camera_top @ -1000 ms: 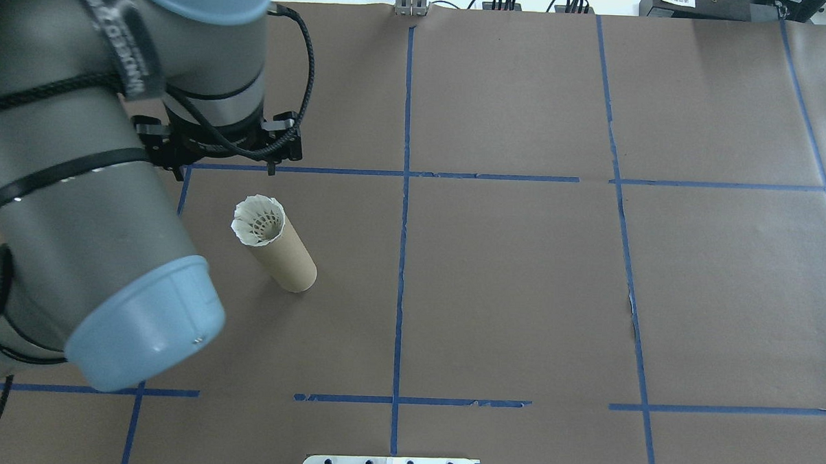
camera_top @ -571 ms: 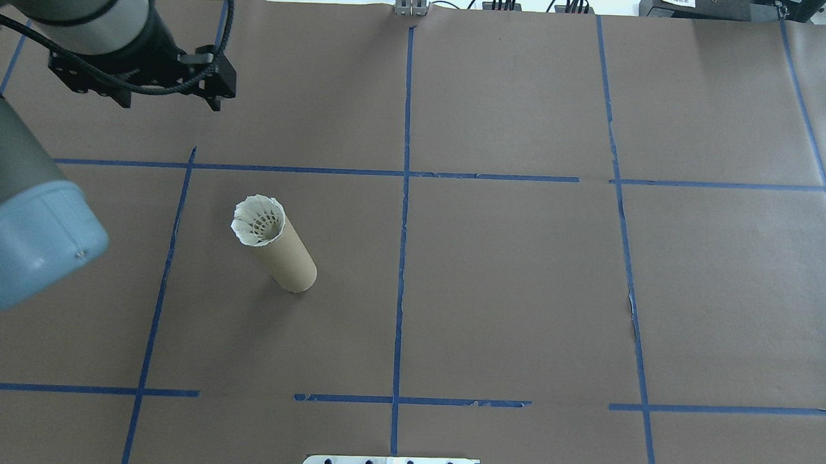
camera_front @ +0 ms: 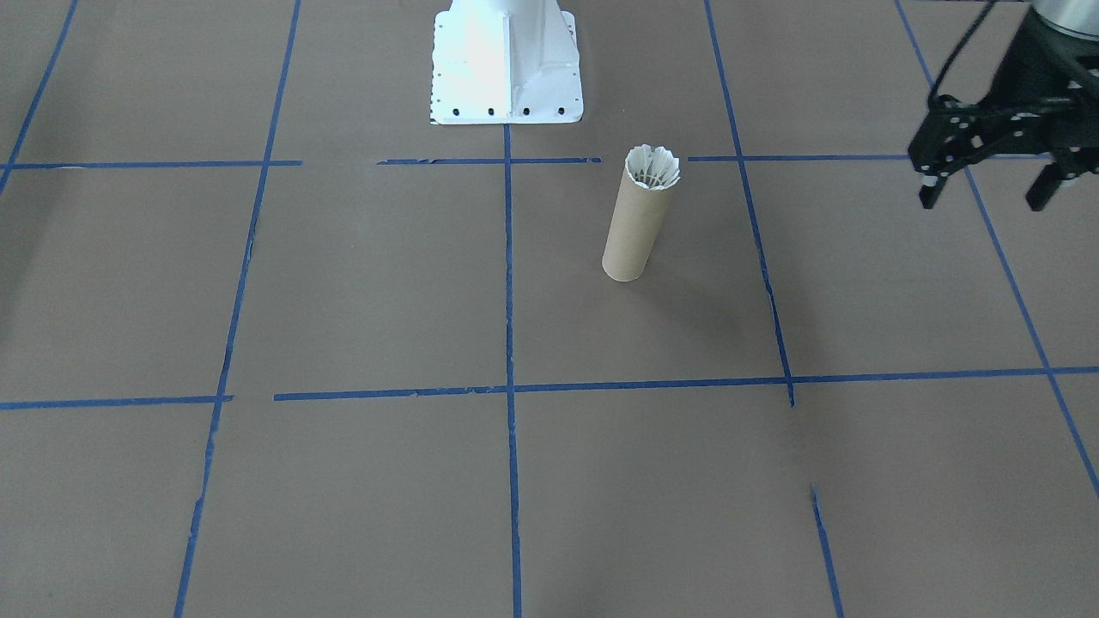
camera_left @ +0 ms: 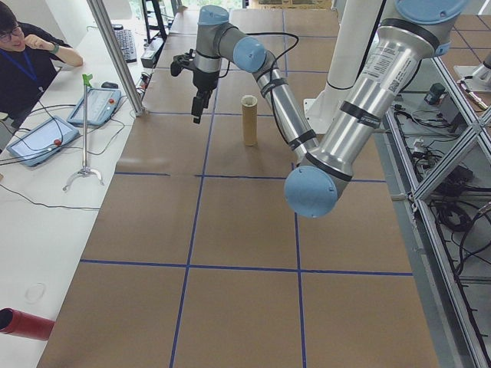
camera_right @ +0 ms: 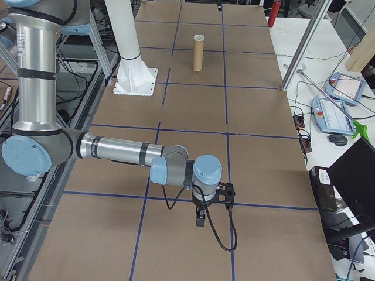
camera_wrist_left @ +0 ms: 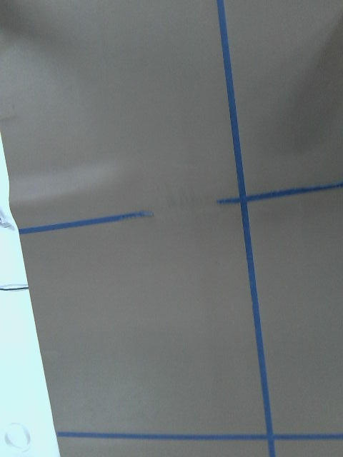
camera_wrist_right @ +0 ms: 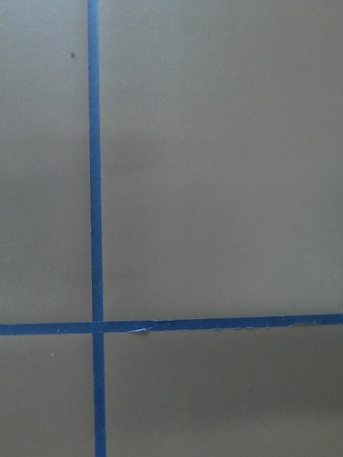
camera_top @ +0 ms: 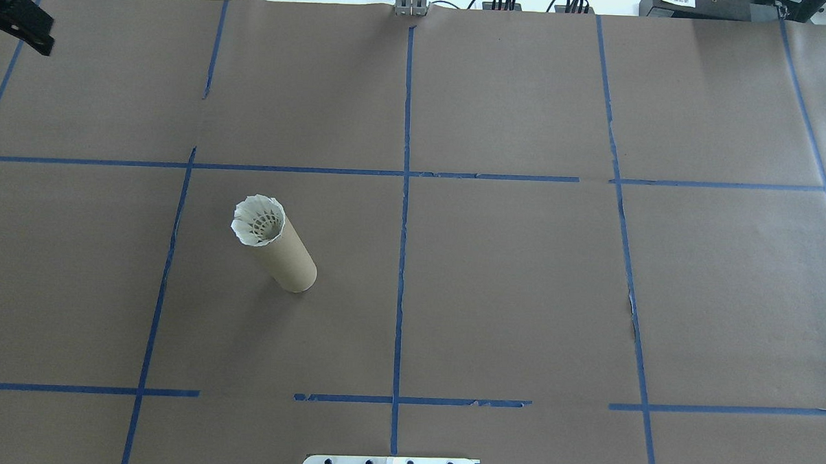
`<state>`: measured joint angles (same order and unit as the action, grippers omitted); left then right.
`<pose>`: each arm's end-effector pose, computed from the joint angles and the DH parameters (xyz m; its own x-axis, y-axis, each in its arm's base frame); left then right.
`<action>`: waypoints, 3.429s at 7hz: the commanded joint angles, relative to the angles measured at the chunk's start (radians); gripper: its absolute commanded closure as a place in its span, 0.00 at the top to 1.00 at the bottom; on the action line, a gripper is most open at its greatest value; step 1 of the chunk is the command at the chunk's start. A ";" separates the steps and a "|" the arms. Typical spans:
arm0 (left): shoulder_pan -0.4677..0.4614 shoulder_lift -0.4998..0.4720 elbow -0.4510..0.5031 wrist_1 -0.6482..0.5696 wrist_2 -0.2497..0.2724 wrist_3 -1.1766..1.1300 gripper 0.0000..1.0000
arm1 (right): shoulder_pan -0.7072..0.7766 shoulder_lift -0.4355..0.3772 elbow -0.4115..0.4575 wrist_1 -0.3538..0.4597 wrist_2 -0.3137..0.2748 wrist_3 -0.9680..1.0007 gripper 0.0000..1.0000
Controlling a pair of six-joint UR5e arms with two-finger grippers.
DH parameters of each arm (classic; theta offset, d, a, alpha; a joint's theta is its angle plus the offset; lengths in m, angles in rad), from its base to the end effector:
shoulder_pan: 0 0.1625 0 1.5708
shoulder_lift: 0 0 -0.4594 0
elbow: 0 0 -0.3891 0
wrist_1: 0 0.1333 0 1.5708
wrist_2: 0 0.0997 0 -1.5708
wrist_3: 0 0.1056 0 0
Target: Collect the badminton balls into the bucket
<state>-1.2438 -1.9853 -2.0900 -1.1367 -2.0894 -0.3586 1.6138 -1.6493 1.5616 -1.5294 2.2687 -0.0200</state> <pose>0.0993 -0.5449 0.3030 0.7977 0.1801 -0.5755 -0.0021 0.9552 0.2959 0.0846 -0.4442 0.7400 0.7649 0.0427 0.6427 -0.0276 0.9991 -0.0334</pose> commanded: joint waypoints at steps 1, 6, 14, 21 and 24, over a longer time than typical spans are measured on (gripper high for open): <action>-0.161 0.199 0.085 -0.155 -0.072 0.255 1.00 | 0.000 0.000 0.000 0.000 0.000 0.000 1.00; -0.314 0.564 0.352 -0.652 -0.245 0.294 1.00 | 0.000 0.000 0.000 0.000 0.002 0.000 1.00; -0.356 0.599 0.337 -0.456 -0.265 0.483 1.00 | 0.000 0.000 0.000 0.000 0.000 0.000 1.00; -0.358 0.612 0.350 -0.497 -0.331 0.481 1.00 | 0.000 0.000 0.000 0.000 0.000 0.000 1.00; -0.358 0.614 0.344 -0.495 -0.331 0.481 1.00 | 0.000 0.000 0.000 0.000 0.000 0.000 1.00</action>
<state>-1.6022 -1.3706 -1.7477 -1.6323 -2.4211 0.1227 1.6137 -1.6495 1.5616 -1.5294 2.2688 -0.0199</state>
